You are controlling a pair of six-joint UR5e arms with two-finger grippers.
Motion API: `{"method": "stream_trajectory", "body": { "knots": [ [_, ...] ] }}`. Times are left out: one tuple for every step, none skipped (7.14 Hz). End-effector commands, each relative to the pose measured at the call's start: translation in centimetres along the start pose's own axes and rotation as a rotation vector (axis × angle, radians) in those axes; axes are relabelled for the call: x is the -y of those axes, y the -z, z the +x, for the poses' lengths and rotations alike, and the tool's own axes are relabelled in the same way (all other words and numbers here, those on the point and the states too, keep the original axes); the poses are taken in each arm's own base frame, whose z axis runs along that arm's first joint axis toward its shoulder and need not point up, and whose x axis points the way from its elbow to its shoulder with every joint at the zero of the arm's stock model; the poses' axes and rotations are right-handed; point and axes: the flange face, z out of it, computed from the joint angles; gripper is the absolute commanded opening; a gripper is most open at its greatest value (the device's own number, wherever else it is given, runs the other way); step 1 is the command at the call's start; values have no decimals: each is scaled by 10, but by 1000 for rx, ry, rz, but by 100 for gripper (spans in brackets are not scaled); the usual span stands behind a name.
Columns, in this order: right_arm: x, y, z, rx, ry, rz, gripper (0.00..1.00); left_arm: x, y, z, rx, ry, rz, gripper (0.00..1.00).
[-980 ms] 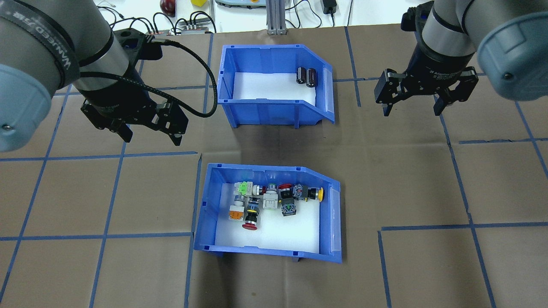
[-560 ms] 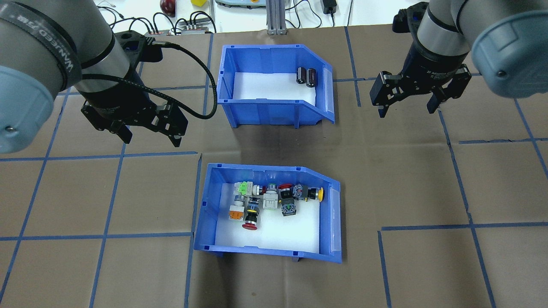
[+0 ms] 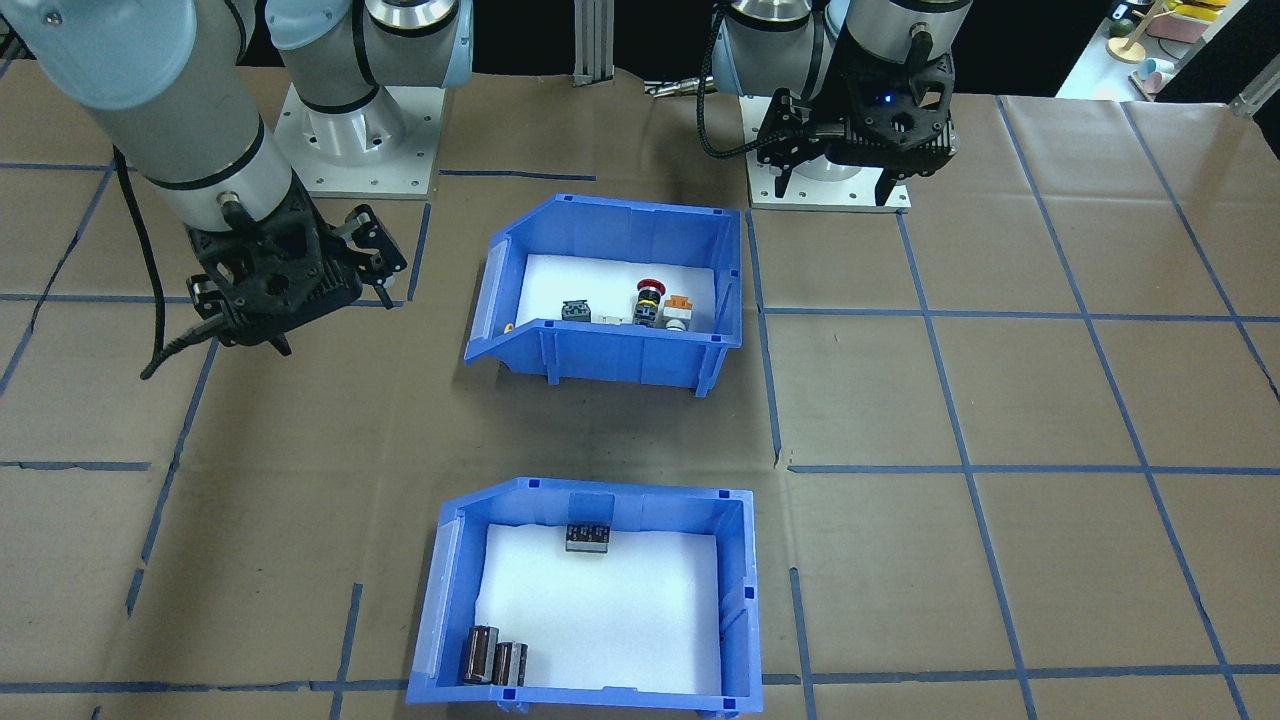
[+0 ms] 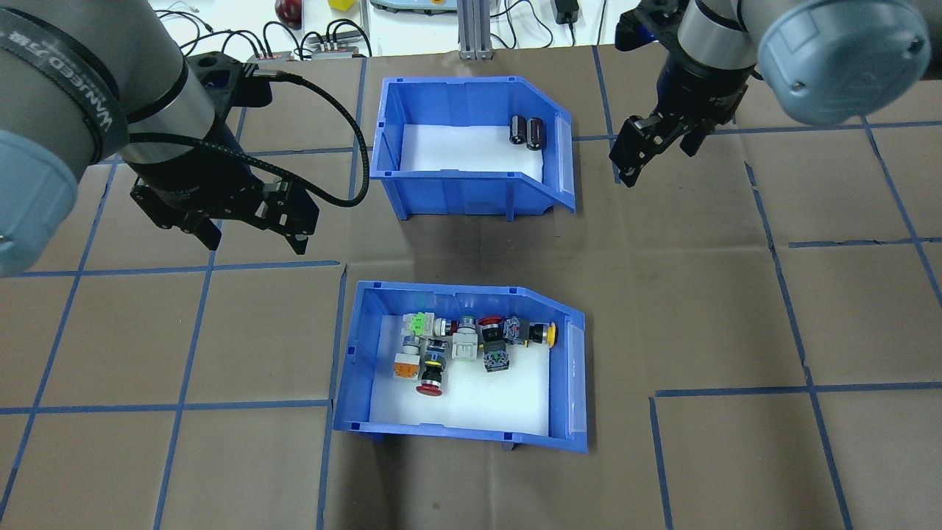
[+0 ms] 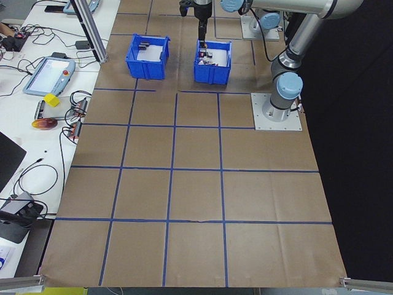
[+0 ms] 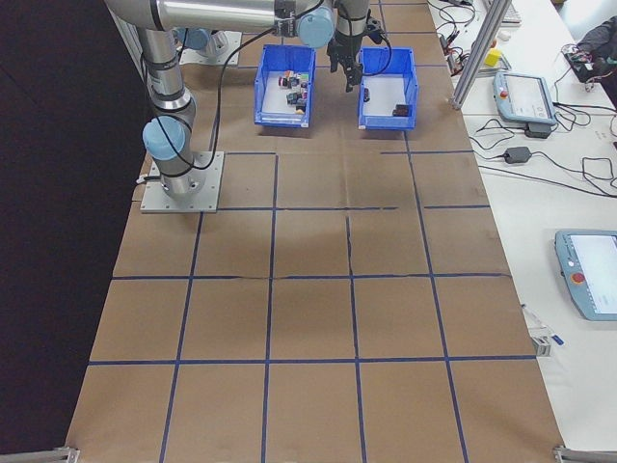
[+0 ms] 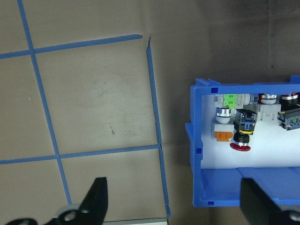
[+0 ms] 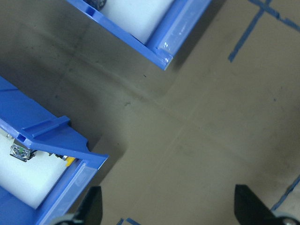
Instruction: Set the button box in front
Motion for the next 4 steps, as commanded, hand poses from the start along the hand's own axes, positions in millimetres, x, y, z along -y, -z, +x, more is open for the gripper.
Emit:
{"method": "stream_trajectory", "body": {
  "knots": [
    [65,-11,-10,-15,317,-2,100,-12,9,0,-12,375,19,99],
    [93,-16,-18,-23,486,6,100,-18,4,1,-20,468,16,99],
    [116,-19,-23,-34,603,13,100,-28,-21,7,-50,637,-48,99],
    [138,-30,-34,-32,710,10,100,-51,-35,8,-52,864,-76,99]
  ]
}}
